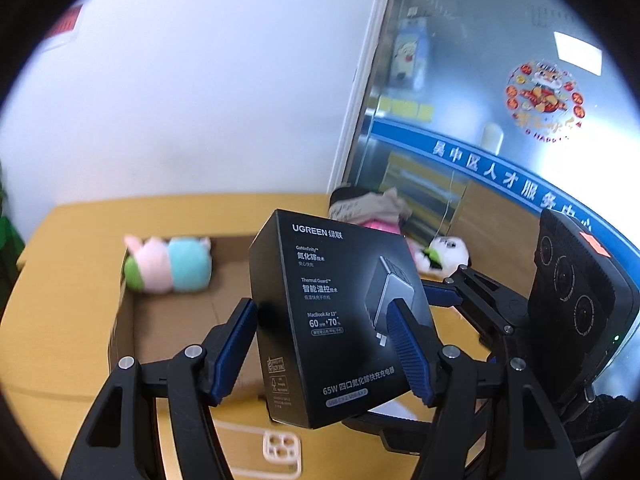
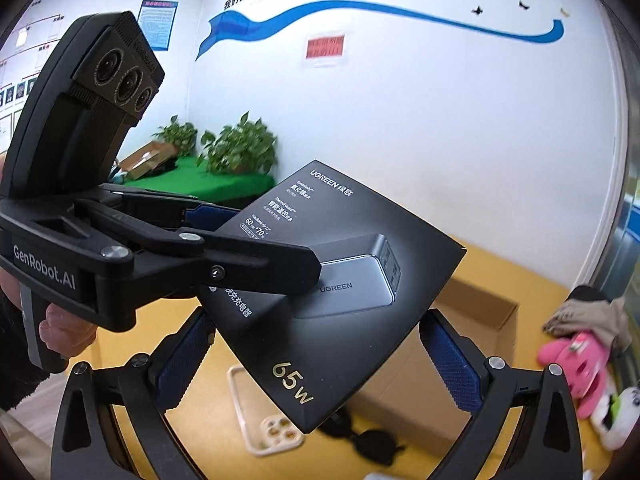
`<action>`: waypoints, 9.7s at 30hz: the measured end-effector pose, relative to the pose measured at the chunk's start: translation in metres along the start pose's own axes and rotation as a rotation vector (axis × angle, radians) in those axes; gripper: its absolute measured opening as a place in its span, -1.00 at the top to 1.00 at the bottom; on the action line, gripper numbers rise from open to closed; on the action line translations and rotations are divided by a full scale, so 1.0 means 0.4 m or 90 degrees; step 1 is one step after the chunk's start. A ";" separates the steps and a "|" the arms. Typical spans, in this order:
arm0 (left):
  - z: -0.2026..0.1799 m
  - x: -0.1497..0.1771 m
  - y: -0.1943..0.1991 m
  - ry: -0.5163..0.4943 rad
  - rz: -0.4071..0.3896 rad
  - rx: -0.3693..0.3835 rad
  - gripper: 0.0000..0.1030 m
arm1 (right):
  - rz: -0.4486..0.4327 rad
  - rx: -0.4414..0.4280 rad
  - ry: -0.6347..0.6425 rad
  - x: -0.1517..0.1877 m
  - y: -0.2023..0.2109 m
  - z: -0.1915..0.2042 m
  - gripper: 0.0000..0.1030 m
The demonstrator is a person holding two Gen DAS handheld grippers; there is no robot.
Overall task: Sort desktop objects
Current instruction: 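Carry the charger box with the left gripper and lower it into the cardboard box, then open the left gripper and withdraw from the cardboard box, then grasp the white power bank on the table with the left gripper, then carry the white power bank with the left gripper into the cardboard box, then open the left gripper to release the power bank and withdraw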
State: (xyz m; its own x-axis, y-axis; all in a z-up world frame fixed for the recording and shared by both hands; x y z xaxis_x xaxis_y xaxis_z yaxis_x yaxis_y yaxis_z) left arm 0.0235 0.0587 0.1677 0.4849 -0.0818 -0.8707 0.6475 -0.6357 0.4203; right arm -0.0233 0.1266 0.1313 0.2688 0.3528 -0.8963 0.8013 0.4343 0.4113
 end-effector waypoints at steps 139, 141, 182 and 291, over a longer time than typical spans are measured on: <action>0.368 0.429 -0.078 0.156 0.109 -0.267 -0.31 | 0.217 0.245 -0.245 0.465 -0.236 -0.393 -0.99; 0.359 0.424 -0.072 0.142 0.104 -0.283 -0.31 | 0.224 0.259 -0.238 0.464 -0.231 -0.402 -0.99; 0.000 0.507 -0.156 0.135 0.175 -0.029 -0.41 | 0.389 0.117 -0.181 0.703 -0.145 -0.177 -1.00; 0.621 0.147 -0.199 0.194 0.230 -0.128 0.19 | 0.333 -0.115 -0.476 0.174 -0.751 -0.089 -1.00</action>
State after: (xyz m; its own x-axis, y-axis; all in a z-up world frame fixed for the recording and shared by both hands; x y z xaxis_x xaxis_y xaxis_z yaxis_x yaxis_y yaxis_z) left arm -0.1454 -0.0861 0.0198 0.8284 -0.0230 -0.5597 0.4928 -0.4451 0.7477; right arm -0.2644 0.0502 -0.0487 0.8971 -0.0588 -0.4380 0.4030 0.5155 0.7562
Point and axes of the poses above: each gripper's, at about its wrist camera, not at the fingertips, and y roughly against the way its jaws point, z to its left, x to its underside, the point moved 7 cm from there along -y, roughly the way its jaws point, and after that the axes turned 5 degrees about x, right-handed, at the moved point
